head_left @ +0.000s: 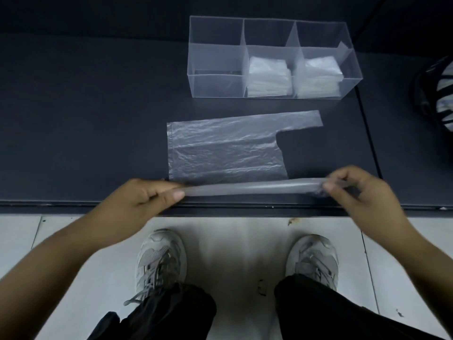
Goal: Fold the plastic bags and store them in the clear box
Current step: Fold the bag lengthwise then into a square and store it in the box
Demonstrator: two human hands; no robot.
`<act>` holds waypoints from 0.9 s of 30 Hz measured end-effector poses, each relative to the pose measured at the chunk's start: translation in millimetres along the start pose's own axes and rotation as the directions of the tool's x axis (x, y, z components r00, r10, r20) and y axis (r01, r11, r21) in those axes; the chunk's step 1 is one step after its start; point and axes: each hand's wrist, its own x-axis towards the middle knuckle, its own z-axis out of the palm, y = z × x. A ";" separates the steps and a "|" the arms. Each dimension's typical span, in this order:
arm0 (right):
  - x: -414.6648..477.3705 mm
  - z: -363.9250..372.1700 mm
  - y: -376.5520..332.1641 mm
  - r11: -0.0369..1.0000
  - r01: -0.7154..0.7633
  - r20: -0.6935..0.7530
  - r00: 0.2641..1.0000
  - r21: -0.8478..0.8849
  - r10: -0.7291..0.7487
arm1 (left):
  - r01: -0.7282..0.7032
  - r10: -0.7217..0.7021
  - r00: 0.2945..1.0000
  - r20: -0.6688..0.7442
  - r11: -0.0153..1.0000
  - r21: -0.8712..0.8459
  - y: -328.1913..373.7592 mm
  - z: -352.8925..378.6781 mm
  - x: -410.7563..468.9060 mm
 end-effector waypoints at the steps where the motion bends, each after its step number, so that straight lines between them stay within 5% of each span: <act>1: 3.8 -6.8 -1.5 0.998 -0.015 -0.001 1.000 0.055 0.015 | 0.021 -0.022 1.000 -0.022 0.998 -0.052 2.7 -4.8 1.6; 7: 58.3 -27.7 -9.5 0.935 -0.006 -0.070 0.997 0.354 0.033 | 0.147 -0.233 0.928 -0.292 0.946 -0.288 0.6 -25.9 35.0; 15: 130.7 -2.2 15.7 0.969 -0.161 -0.197 0.960 0.186 0.198 | 0.270 -0.277 0.821 -0.499 0.959 -0.088 -37.2 -28.7 94.8; 23: 143.8 6.8 19.7 0.978 -0.206 -0.273 0.944 -0.038 0.188 | 0.351 -0.120 0.706 -0.698 0.915 0.199 -27.3 -16.5 104.2; 27: 145.6 7.7 21.5 0.973 -0.210 -0.275 0.945 -0.095 0.177 | 0.107 0.340 0.724 -0.601 0.805 0.584 8.0 -0.5 97.2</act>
